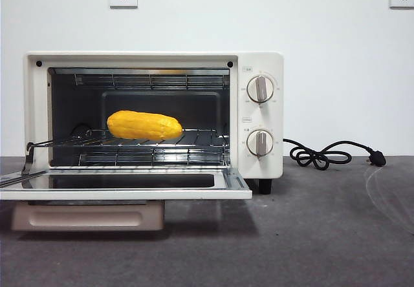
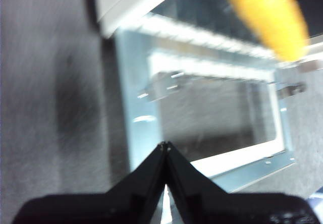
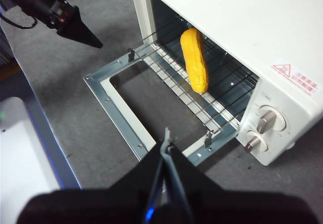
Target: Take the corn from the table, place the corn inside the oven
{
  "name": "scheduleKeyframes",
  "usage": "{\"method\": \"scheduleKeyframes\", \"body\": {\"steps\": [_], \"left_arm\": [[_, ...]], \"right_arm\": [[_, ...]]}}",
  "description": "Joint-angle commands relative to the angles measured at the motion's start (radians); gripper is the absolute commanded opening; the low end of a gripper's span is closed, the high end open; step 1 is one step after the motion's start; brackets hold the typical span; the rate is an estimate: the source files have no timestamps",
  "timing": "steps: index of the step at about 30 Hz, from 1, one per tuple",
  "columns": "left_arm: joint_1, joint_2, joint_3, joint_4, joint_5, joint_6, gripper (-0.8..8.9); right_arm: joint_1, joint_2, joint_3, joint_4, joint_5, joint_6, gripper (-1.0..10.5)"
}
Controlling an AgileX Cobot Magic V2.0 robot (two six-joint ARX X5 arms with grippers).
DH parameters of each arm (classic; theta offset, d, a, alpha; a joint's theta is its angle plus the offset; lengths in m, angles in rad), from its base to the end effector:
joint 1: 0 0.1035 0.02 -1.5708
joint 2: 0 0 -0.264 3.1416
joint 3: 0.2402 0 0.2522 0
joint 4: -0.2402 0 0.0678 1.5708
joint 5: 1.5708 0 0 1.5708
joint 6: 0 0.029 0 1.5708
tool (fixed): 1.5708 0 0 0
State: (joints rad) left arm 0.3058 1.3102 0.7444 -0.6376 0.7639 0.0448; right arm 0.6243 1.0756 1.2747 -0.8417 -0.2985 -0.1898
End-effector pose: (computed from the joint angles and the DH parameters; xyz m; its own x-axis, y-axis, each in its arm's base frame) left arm 0.2185 0.0479 0.1951 0.4556 -0.5816 -0.6739 0.0594 0.7753 -0.6288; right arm 0.1567 0.1234 0.3858 0.4489 0.6859 -0.5728 -0.8280 0.5603 0.0220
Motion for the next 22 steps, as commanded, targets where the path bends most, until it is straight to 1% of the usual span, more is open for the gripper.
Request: {"method": "scheduleKeyframes", "body": {"steps": [1, 9, 14, 18, 22], "left_arm": [[0.005, 0.07, -0.009, 0.015, 0.005, 0.019, -0.09], [0.012, 0.163, -0.009, 0.017, -0.005, 0.02, -0.09], [0.011, 0.204, -0.009, -0.005, -0.005, 0.038, -0.09], [0.011, 0.226, -0.009, -0.013, -0.004, 0.039, -0.09], [0.003, 0.233, -0.009, -0.028, -0.003, 0.053, -0.09]], "right_arm": [[-0.011, 0.001, -0.026, 0.004, -0.016, -0.024, -0.1], [-0.059, 0.001, -0.061, 0.004, -0.093, -0.051, -0.1], [-0.077, 0.001, -0.062, 0.004, -0.153, -0.065, -0.1], [-0.077, 0.001, -0.062, 0.002, -0.159, -0.069, -0.1], [-0.077, 0.001, -0.062, -0.005, -0.187, -0.074, -0.1]]}}
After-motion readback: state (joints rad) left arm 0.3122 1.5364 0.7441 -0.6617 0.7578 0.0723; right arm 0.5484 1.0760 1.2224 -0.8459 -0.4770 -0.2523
